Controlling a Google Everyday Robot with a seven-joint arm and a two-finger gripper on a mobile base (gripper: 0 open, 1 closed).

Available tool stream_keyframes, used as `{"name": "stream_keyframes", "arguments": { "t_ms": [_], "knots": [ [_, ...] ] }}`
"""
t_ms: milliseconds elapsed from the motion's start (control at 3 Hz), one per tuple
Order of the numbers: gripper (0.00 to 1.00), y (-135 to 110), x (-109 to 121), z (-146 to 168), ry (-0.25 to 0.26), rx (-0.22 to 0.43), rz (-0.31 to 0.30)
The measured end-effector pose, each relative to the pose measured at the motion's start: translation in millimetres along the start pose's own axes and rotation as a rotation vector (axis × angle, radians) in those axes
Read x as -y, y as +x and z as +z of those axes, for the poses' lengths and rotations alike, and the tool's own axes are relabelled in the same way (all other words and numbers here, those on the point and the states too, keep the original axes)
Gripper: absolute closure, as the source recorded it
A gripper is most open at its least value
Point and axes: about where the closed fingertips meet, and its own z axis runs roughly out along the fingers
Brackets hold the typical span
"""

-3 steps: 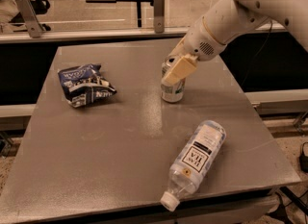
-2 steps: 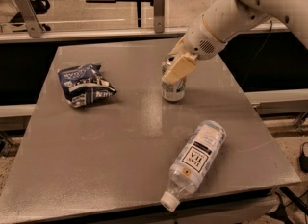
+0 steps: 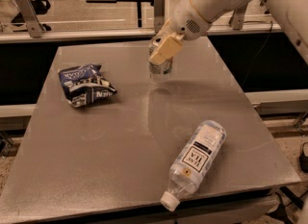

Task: Move 7up can near blue chip bag

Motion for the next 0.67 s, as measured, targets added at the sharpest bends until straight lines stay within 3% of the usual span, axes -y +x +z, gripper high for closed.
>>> {"name": "stream_keyframes", "arguments": {
  "t_ms": [333, 667],
  "knots": [
    [1.0, -27.5, 13.6, 14.4, -0.022, 0.051, -0.032],
    [1.0, -48.7, 8.7, 37.5, -0.076, 0.087, -0.06]
  ]
}}
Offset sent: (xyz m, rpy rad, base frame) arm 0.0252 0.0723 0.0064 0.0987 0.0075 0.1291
